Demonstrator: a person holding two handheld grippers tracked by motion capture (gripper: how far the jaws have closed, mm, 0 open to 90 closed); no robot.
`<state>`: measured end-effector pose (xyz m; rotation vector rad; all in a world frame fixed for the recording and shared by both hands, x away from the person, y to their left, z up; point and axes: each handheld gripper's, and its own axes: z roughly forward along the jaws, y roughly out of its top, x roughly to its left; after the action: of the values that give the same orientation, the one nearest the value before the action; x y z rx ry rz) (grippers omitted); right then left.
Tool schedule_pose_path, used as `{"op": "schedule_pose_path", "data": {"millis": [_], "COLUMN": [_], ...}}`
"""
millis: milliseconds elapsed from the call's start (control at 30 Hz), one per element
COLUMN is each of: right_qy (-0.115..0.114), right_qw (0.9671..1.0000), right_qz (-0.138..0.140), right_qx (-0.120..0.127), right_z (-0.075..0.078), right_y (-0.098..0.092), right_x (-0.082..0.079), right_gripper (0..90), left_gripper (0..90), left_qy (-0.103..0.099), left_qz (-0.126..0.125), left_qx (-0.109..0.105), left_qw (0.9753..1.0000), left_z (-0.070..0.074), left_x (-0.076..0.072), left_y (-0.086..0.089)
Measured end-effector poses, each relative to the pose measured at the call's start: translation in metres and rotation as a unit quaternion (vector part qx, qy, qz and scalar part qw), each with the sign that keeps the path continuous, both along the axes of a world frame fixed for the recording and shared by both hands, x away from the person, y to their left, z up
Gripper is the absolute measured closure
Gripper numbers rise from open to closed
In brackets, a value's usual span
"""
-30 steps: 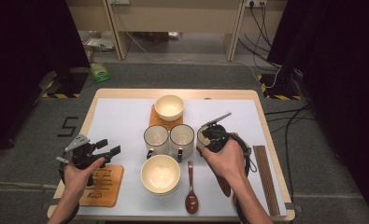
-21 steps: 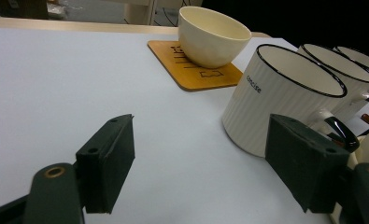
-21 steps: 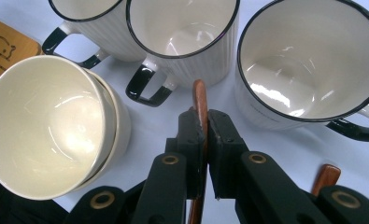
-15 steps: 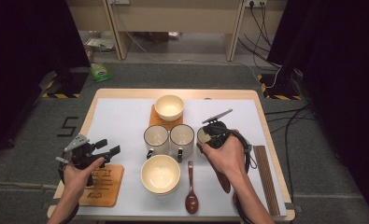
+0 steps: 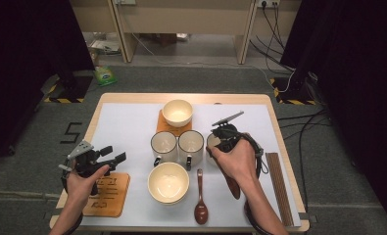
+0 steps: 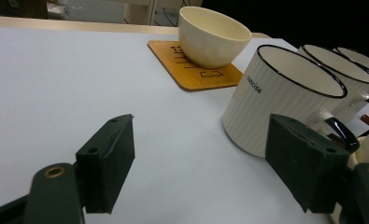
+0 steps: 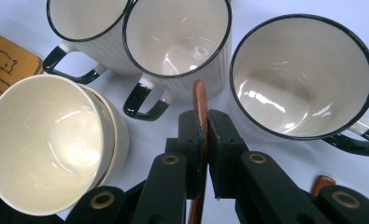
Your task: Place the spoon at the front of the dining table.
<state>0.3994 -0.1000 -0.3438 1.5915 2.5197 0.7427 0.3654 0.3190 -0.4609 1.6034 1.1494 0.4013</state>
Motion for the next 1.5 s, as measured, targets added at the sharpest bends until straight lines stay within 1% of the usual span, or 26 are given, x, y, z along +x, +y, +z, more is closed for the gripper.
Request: {"op": "schedule_pose_path", "data": {"millis": [133,467,800,1500], "right_qy": [0.003,-0.005,-0.006,-0.013], "right_qw": [1.0000,0.9999,0.9998,0.9998], "right_qz": [-0.005,-0.009,-0.015,-0.013], "right_qx": [0.002,0.003,0.008,0.007], "right_z": [-0.001,0.003,0.006,0.013], "right_y": [0.000,-0.002,-0.003,0.002], "right_x": [0.002,0.006,0.011,0.020], "right_gripper": [84.3,84.3,84.3,84.3], "left_gripper": [23.6,23.5,23.5,23.5], "left_qy": [0.000,0.000,0.002,0.001], "left_qz": [0.001,0.001,-0.001,0.001], "left_qx": [0.000,0.000,0.001,0.000], "left_qw": [1.0000,1.0000,1.0000,1.0000], "left_z": [0.000,0.000,-0.001,-0.001], "left_x": [0.000,0.000,0.000,0.001], "left_y": [0.001,0.001,0.000,0.002]}}
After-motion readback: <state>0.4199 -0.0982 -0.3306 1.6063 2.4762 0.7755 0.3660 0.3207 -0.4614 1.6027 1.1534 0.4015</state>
